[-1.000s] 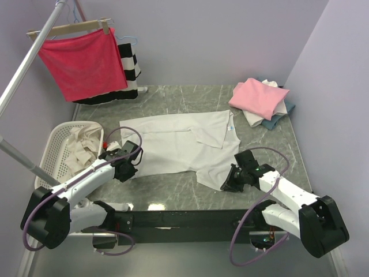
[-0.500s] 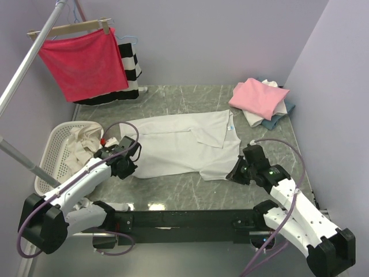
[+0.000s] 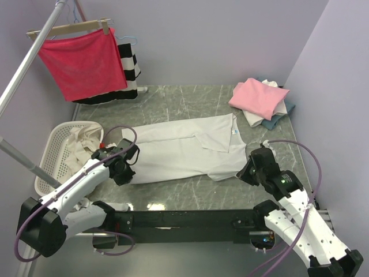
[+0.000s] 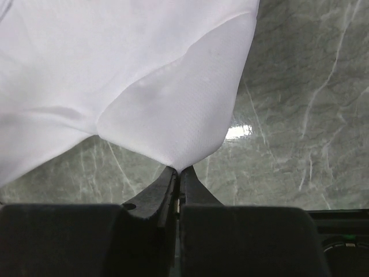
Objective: Fold and stack the t-shirts
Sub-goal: Fold the other side of the tshirt into a rectangle
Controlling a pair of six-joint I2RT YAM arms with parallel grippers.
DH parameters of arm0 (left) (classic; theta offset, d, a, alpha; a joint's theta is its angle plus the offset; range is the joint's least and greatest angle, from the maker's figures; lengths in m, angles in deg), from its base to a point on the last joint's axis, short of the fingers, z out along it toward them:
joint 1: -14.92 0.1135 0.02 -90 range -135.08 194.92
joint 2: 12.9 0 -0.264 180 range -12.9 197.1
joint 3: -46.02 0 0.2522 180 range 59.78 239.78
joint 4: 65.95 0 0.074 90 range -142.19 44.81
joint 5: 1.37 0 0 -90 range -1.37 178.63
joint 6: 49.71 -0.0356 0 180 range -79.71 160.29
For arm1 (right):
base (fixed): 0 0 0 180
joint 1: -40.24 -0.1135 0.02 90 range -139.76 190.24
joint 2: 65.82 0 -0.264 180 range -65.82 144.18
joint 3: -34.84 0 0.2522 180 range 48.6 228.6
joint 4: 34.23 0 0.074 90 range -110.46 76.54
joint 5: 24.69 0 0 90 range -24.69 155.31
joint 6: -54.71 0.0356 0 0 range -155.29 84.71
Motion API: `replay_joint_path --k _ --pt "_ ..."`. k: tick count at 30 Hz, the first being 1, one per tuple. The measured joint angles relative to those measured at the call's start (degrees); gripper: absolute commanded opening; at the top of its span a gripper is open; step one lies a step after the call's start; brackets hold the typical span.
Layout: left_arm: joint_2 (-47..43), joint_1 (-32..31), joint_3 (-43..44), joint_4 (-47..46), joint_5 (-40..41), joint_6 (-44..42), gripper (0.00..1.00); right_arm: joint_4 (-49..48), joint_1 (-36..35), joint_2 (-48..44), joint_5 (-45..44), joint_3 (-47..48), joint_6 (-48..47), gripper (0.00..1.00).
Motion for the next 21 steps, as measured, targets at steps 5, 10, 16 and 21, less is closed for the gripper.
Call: replay_joint_path --k 5,10,16,21 --pt "0.9 0.0 0.0 -0.5 -1.2 -1.1 0.08 -1.2 0.0 5.7 1.7 0.0 -1.6 0.00" --pt "4.6 0.0 0.3 -3.6 -2.4 -3.0 0.06 -3.5 0.0 14.1 3.1 1.5 -5.0 0.00" --pt "11.7 0.0 3.2 -6.5 -2.3 -5.5 0.09 -7.0 0.6 21.8 4.2 8.4 -8.5 0.00" --pt "15.8 0.0 7.8 -8.0 -1.1 -7.4 0.09 -9.2 2.9 27.3 5.5 11.0 -11.5 0.00"
